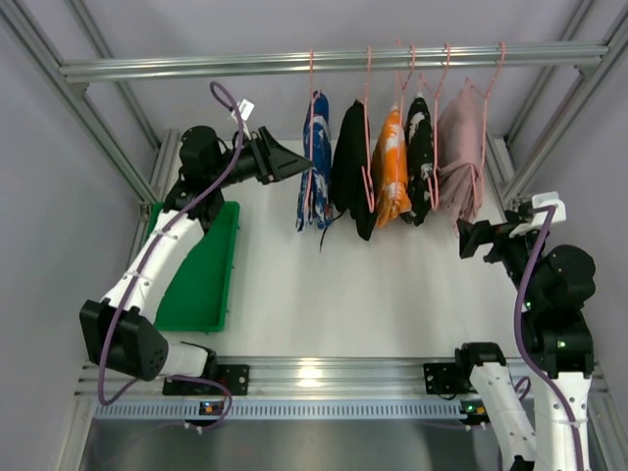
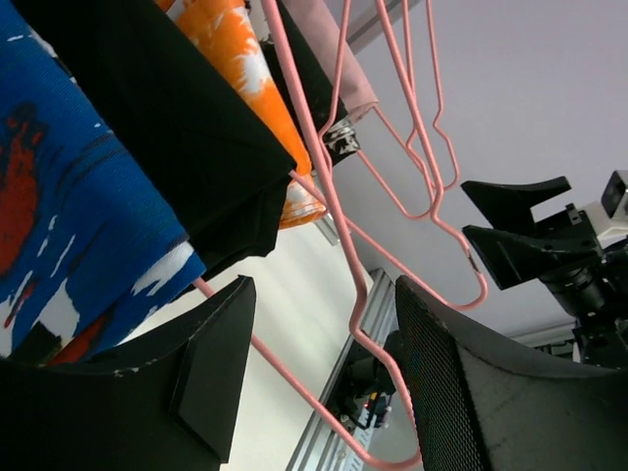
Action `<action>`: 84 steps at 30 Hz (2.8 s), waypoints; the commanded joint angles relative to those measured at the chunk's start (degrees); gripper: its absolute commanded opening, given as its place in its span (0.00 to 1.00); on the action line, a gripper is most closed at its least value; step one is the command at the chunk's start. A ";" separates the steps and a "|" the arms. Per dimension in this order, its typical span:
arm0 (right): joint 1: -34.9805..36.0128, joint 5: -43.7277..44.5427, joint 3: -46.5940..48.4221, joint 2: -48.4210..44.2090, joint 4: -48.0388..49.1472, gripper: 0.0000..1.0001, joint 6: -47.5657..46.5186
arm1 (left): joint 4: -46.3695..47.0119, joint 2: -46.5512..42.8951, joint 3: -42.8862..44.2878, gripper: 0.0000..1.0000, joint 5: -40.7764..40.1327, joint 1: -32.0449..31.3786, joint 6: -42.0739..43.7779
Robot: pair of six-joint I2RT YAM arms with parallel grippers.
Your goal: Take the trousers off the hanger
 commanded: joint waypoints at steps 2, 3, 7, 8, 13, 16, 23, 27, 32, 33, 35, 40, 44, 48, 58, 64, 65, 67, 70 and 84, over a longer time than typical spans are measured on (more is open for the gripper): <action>-0.78 -0.59 1.95 0.64 0.88 0.99 0.05 | 9.00 1.50 2.99 0.63 3.39 -1.04 -4.20; -0.78 -0.51 1.86 0.81 1.06 0.99 0.05 | 9.35 1.94 3.26 0.63 3.83 -1.39 -4.46; -0.87 -0.51 1.68 1.08 1.50 0.99 0.14 | 11.28 4.05 4.23 0.59 5.24 -3.23 -6.57; -0.78 -0.59 1.77 1.16 1.59 1.00 0.14 | 11.46 4.31 4.40 0.59 5.24 -3.41 -6.75; -0.78 -0.68 1.95 1.43 1.77 0.99 0.05 | 13.74 5.89 4.67 0.49 5.33 -3.50 -9.81; -0.87 -0.77 1.95 1.60 1.85 0.99 -0.04 | 16.55 6.51 4.84 0.41 6.29 -3.50 -13.33; -0.78 -1.47 1.95 1.78 1.68 1.00 0.05 | 20.07 6.95 5.02 0.23 7.26 -3.42 -20.45; -0.78 -1.56 2.21 1.95 1.41 1.00 -0.04 | 21.31 7.04 5.37 0.00 7.35 -3.41 -23.27; -0.78 -2.00 2.74 2.13 1.24 0.99 0.05 | 20.52 5.99 7.73 0.00 7.09 -3.33 -21.44; -0.78 -2.26 2.74 2.13 1.15 0.99 0.22 | 17.82 5.38 8.53 0.00 6.13 -3.41 -18.21; -0.78 -3.31 2.83 2.22 1.06 1.00 0.40 | 15.17 4.58 10.81 0.00 4.63 -3.33 -15.12; -0.78 -4.29 2.56 2.22 1.41 1.00 0.58 | 11.39 3.52 15.55 0.00 3.31 -3.33 -9.22; -0.87 -5.07 2.39 2.48 1.68 0.99 0.58 | 11.55 3.44 16.89 0.00 2.43 -3.33 -9.03; -0.87 -6.30 2.74 2.83 2.29 0.99 0.58 | 13.48 3.09 16.62 0.00 1.64 -3.33 -11.31; -0.78 -12.18 7.91 5.03 5.72 0.99 7.51 | 9.71 -2.79 13.91 0.00 0.67 -3.33 -8.69; -0.78 -17.11 14.85 9.60 6.59 1.00 10.85 | 5.85 -9.39 8.98 0.00 -0.56 -3.33 -5.26; -0.78 -17.64 15.74 10.91 7.21 0.99 12.25 | 5.40 -10.00 8.54 0.00 -0.56 -3.33 -4.21; -0.78 -19.74 17.84 12.15 8.35 1.00 14.36 | 3.22 -11.76 7.31 0.00 -0.91 -3.33 -2.98; -0.69 -23.69 19.69 15.13 13.26 1.00 21.65 | 0.84 -14.40 4.59 0.00 -1.70 -3.41 -0.52; 29.70 -14.31 35.86 37.80 18.55 0.99 32.13 | -4.97 -23.28 -1.57 0.00 -6.01 -1.40 3.80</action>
